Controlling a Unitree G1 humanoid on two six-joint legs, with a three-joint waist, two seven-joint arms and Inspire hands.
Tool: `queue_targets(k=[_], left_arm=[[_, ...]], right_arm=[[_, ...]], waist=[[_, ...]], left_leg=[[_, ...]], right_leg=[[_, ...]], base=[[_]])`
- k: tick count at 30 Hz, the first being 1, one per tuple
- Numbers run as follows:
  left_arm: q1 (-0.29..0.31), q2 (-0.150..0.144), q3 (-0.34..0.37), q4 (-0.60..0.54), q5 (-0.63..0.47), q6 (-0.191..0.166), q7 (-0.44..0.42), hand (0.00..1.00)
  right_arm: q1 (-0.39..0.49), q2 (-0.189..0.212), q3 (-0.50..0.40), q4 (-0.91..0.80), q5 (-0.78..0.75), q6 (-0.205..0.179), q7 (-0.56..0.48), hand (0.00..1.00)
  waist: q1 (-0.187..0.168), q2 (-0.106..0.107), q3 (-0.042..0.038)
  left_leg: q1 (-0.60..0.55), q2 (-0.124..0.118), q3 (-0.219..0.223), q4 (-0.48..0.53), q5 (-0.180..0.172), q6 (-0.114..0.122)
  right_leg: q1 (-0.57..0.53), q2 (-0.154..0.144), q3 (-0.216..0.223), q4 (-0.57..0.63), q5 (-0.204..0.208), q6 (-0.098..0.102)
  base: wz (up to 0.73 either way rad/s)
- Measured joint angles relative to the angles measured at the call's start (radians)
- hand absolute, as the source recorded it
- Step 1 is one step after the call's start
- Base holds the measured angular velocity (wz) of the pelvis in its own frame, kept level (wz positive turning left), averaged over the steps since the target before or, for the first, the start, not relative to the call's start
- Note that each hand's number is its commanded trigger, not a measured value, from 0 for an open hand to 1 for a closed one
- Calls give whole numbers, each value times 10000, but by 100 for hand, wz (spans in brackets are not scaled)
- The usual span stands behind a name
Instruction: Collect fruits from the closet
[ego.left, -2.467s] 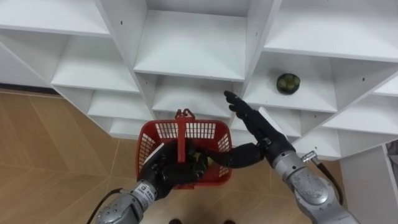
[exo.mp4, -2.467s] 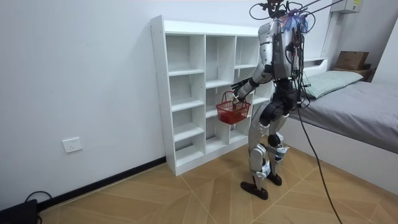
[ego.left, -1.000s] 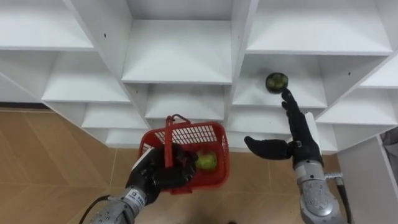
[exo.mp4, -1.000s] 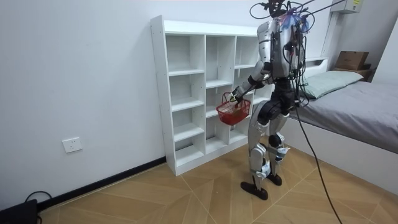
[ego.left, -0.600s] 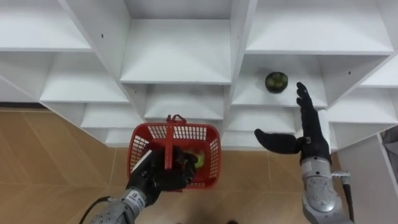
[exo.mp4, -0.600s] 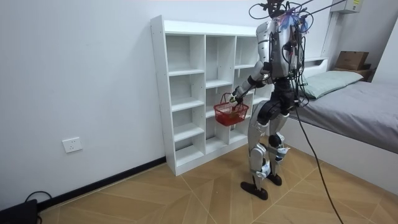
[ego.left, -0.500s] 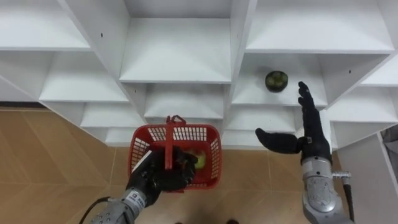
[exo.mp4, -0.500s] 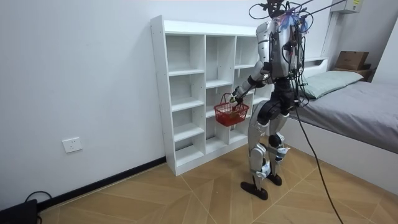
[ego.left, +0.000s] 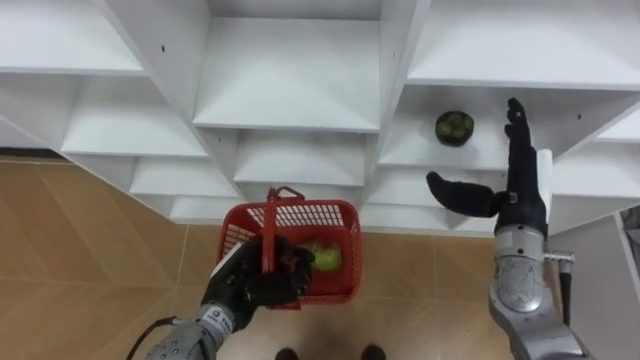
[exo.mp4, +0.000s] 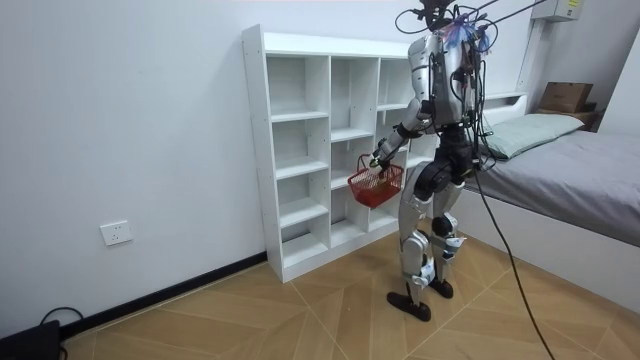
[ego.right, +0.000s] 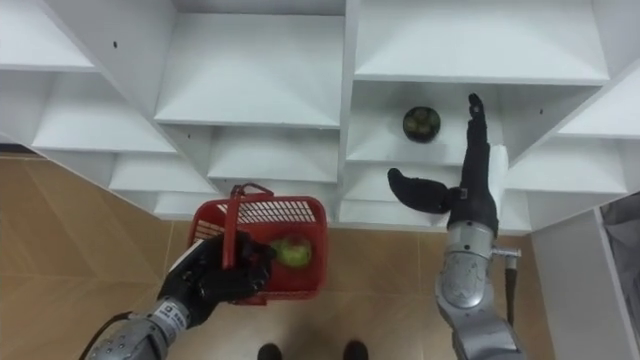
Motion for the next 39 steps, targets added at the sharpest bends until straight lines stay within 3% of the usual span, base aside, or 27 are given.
queue_targets(k=[12,20,24,39], left_arm=[[-231,204,113,1,16,1,223,100],[-676,204,54,284,17,-1,297,100],[-724,203,29,360,7,0,299,100],[-844,199,47,506,20,55,329,100]], right_arm=[[-211,-81,-315,150,1,-1,-386,0],[-1254,-83,-294,922,33,0,-487,0],[-1703,-83,-275,1319,455,2,-513,0],[-2141,-119,-363,2112,723,262,-383,0]], waist=[[40,39,38],[55,-45,109],[58,-121,189],[202,-118,191]], left_leg=[[-13,-14,-12,-13,0,0],[-9,-21,-14,-9,5,-3],[-27,-15,-38,-6,5,-3],[-194,-34,-103,54,12,9]], right_leg=[[-11,-6,-13,-23,-3,5],[-14,-4,4,1,-3,4],[-22,-13,-2,-4,-5,7],[-249,-73,-100,218,-11,11]], base=[[0],[0],[0],[0]])
